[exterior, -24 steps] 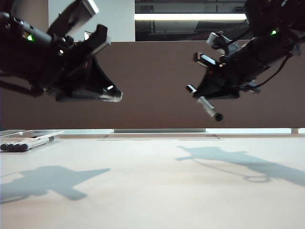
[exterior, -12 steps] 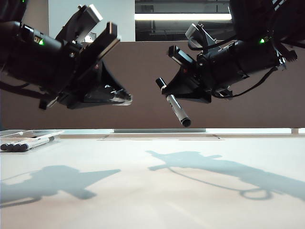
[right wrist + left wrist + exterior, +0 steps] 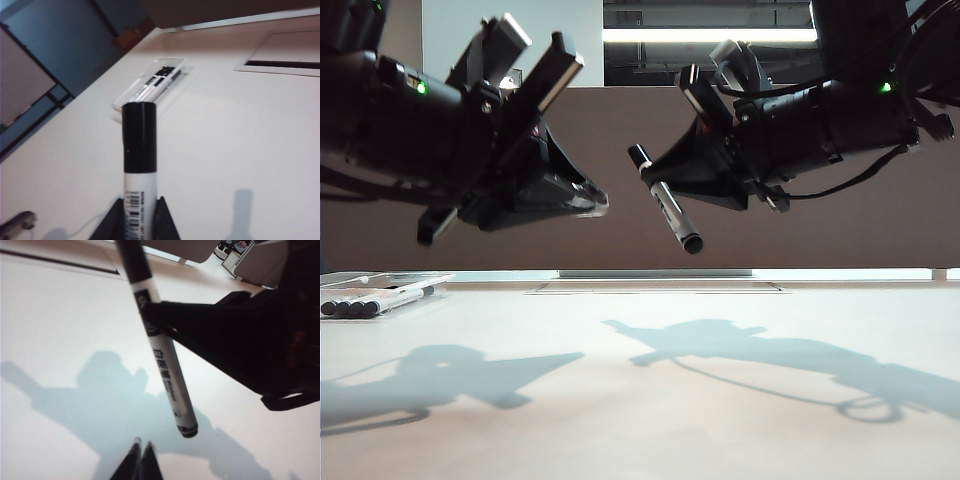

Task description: Pick up the black marker on the right and put it into the packaging box on the left, making sure the marker fit the shape of the box's grooves.

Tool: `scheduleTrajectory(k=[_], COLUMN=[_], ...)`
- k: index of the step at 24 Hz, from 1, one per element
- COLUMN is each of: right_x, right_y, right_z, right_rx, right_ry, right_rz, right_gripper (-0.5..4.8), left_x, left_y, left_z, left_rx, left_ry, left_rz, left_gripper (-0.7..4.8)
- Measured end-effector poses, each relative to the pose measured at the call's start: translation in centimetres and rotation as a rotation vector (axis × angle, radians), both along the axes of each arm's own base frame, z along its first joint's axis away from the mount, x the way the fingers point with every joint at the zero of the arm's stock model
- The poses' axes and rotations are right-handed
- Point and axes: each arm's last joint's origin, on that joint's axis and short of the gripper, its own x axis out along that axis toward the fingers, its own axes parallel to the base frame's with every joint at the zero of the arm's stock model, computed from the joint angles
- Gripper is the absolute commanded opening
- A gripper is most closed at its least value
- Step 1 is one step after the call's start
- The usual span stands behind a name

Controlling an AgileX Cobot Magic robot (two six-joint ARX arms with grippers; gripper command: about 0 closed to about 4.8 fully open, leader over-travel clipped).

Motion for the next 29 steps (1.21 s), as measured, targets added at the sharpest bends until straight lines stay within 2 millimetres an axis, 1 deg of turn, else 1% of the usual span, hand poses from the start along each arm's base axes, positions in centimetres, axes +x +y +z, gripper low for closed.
scheduleTrajectory(k=[1, 2, 4, 9, 10, 12, 13, 14, 20, 24, 27, 29], right_x=[0.0, -0.1, -0.1, -0.2, -0.3, -0.4, -0.5, -0.6, -1.3, -1.3, -1.3, -1.3], right_y=[0.1, 0.1, 0.1, 0.2, 0.4, 0.6, 0.8, 1.1, 2.3, 2.4, 2.4, 2.4], right_z=[0.0, 0.0, 0.0, -0.1, -0.1, -0.3, -0.4, -0.4, -0.7, -0.7, -0.9, -1.0], right_rx=[0.01, 0.014, 0.02, 0.027, 0.027, 0.026, 0.026, 0.026, 0.027, 0.026, 0.022, 0.021], right_ry=[0.004, 0.008, 0.014, 0.022, 0.025, 0.032, 0.034, 0.035, 0.033, 0.033, 0.041, 0.042], right_rz=[0.022, 0.031, 0.053, 0.104, 0.116, 0.132, 0.147, 0.156, 0.199, 0.2, 0.2, 0.2], right_gripper=[-0.06, -0.06, -0.06, -0.06, -0.06, -0.06, -0.06, -0.06, -0.06, -0.06, -0.06, -0.06], left_x=[0.0, -0.1, -0.3, -0.8, -0.9, -0.9, -0.9, -0.9, -0.9, -0.8, -0.6, -0.4], left_y=[-0.3, -0.5, -1.1, -1.9, -2.0, -2.0, -1.9, -1.9, -1.9, -2.0, -2.3, -2.5], left_z=[-0.3, -0.5, -0.9, -0.6, -0.6, -0.6, -0.6, -0.6, -0.7, -0.8, -1.9, -2.3], left_rx=[-0.016, -0.023, -0.036, -0.067, -0.076, -0.089, -0.094, -0.097, -0.097, -0.094, -0.073, -0.103], left_ry=[0.02, 0.033, 0.045, 0.029, 0.034, 0.048, 0.054, 0.056, 0.061, 0.064, 0.087, 0.097], left_rz=[-0.002, -0.007, -0.025, -0.062, -0.065, -0.064, -0.06, -0.058, -0.058, -0.058, -0.056, -0.051], left_gripper=[1.33, 1.54, 1.54, 1.6, 1.71, 2.38, 2.65, 2.79, 2.79, 2.71, 2.68, 2.68])
